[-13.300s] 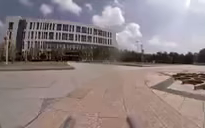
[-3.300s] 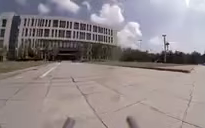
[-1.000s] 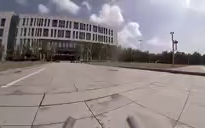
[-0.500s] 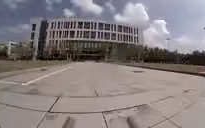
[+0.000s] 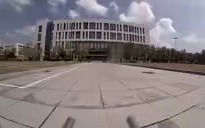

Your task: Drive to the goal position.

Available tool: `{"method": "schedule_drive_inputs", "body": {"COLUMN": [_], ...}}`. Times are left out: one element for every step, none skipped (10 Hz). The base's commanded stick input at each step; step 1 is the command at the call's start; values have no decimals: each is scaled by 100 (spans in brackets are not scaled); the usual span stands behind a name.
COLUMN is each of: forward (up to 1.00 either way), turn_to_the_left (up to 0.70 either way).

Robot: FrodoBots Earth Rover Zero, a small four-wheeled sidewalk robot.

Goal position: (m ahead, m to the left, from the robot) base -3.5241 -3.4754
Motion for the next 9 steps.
{"method": "schedule_drive_inputs", "body": {"forward": [70, 70, 70, 70, 70, 70, 70, 70, 70], "turn_to_the_left": [5, 5, 5, 5, 5, 5, 5, 5, 5]}}
